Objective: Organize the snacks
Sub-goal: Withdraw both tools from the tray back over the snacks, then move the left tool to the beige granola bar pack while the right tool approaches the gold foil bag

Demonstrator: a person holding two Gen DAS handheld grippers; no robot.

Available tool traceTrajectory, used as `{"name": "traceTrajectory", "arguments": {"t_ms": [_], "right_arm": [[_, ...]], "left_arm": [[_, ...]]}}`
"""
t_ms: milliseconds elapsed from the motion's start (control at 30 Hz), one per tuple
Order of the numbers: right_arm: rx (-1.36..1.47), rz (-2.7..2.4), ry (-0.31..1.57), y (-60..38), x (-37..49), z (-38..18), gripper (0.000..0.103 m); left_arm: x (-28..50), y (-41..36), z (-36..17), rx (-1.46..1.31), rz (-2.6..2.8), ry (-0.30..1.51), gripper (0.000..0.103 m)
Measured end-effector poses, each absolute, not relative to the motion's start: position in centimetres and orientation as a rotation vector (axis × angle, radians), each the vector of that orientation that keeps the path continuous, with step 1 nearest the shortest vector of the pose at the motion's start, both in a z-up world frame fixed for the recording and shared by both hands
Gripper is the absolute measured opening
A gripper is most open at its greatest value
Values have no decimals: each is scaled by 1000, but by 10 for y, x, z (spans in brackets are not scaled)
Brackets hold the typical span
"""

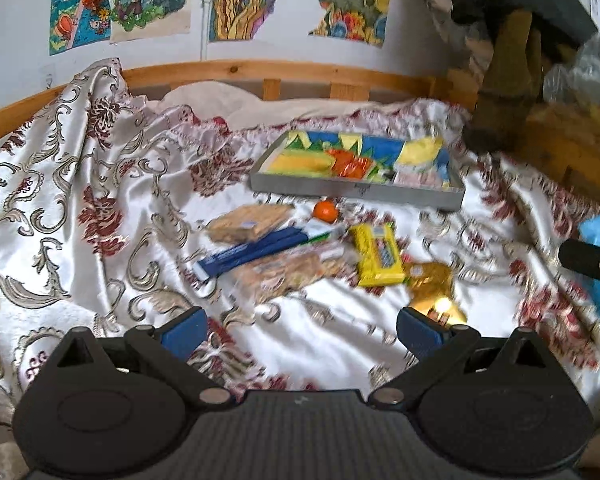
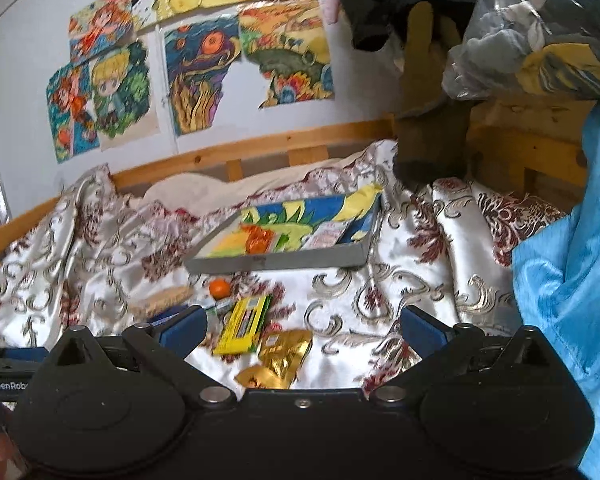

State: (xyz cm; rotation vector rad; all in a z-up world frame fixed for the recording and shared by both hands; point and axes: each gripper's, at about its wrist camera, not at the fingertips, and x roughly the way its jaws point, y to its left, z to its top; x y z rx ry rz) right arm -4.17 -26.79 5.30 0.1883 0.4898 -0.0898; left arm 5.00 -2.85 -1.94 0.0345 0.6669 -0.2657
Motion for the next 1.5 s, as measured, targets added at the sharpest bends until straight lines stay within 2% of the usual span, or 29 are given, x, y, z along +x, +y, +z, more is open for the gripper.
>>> {"name": "traceTrajectory", "arguments": {"t_ms": [400, 867, 1233, 1500], "right_arm": [[170, -13, 643, -252, -27, 35, 102], [136, 65, 742, -240, 1, 19, 102], [174, 79, 853, -246, 37, -7, 102], [159, 92, 894, -242, 60, -24, 102]], "left_arm": [[83, -29, -20, 196, -391, 834, 103], [140, -19, -24, 196, -472, 931, 103], [168, -14, -44, 190, -444, 919, 103], [198, -8, -61, 136, -528, 1020, 103]]}}
